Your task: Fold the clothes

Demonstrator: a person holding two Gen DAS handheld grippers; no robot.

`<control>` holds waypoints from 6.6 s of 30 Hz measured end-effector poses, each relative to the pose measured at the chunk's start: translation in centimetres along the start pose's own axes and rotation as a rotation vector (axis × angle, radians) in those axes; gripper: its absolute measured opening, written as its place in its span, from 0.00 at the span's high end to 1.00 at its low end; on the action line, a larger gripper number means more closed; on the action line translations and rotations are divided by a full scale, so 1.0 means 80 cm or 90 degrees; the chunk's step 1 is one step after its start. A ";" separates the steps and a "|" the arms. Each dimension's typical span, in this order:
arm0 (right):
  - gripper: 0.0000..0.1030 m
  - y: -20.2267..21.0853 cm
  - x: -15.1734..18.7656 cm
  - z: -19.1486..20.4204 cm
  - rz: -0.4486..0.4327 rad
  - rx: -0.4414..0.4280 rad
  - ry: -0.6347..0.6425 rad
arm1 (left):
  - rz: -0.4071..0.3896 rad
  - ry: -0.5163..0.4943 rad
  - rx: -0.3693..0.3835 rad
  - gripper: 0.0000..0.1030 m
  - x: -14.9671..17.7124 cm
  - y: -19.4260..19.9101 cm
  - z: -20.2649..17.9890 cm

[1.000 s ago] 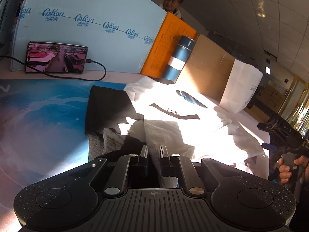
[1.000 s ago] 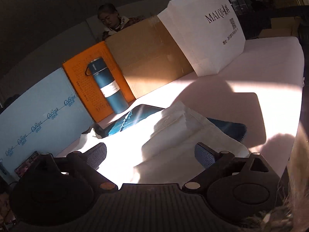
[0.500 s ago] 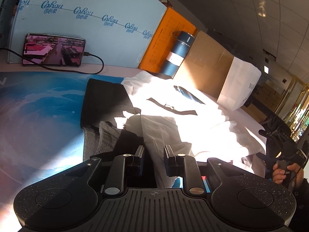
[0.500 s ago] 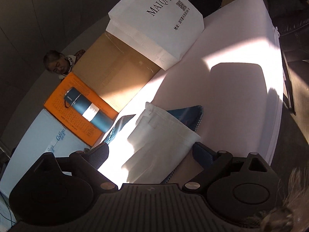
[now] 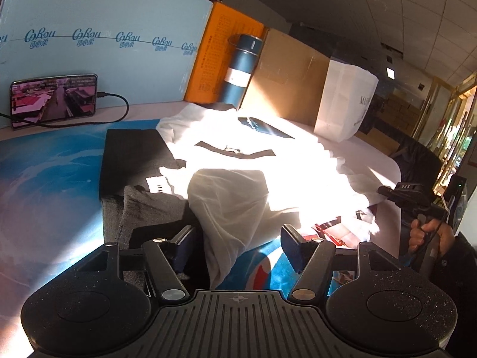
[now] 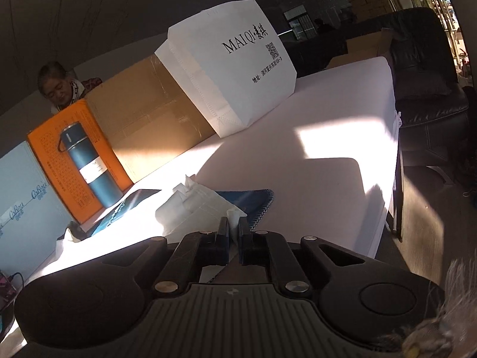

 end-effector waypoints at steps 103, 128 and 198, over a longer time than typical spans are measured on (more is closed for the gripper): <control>0.00 -0.080 -0.052 0.062 0.200 -0.263 -0.263 | -0.145 -0.177 0.128 0.90 -0.111 -0.034 -0.085; 0.01 -0.049 -0.029 0.081 0.159 -0.253 -0.004 | 0.033 -0.099 -0.147 0.11 -0.037 -0.129 -0.045; 0.04 -0.096 -0.053 0.056 0.192 -0.420 0.199 | -0.070 -0.548 0.020 0.09 0.112 -0.193 -0.342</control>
Point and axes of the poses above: each gripper's, at about its wrist camera, not at the fingertips, and y roughly against the way its jaws point, z to its left, x to its underside, the point moved 10 cm from there along -y, roughly the way its jaws point, and after that the axes turned 14 degrees about y, right-handed, at the moved point
